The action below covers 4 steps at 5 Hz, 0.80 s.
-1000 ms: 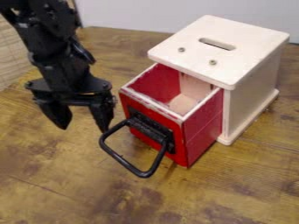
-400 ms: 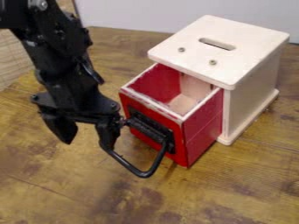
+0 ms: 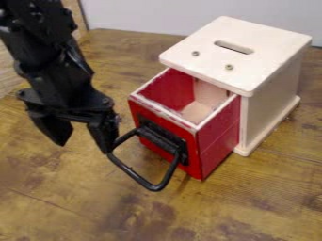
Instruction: Open the drawer
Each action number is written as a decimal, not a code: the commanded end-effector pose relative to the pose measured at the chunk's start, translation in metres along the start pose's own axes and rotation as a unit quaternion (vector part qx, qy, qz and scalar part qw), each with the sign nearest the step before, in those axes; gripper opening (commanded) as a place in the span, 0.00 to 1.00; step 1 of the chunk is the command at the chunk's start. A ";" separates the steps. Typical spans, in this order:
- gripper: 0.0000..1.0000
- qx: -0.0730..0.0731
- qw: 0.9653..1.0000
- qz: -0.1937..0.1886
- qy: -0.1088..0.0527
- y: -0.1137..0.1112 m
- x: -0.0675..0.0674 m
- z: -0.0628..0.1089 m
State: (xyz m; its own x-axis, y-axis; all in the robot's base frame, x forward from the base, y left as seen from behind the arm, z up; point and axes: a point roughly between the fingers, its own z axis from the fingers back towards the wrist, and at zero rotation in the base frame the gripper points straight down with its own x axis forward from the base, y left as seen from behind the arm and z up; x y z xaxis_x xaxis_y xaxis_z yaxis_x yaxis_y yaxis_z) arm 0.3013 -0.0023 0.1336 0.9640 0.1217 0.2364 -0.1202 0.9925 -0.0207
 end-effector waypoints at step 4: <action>1.00 0.002 1.000 -0.018 -0.019 -0.012 0.025 0.023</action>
State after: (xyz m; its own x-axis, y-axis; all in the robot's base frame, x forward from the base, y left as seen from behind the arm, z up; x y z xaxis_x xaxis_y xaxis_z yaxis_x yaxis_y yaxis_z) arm 0.3189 -0.0066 0.1423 0.9708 0.1020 0.2173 -0.1031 0.9946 -0.0064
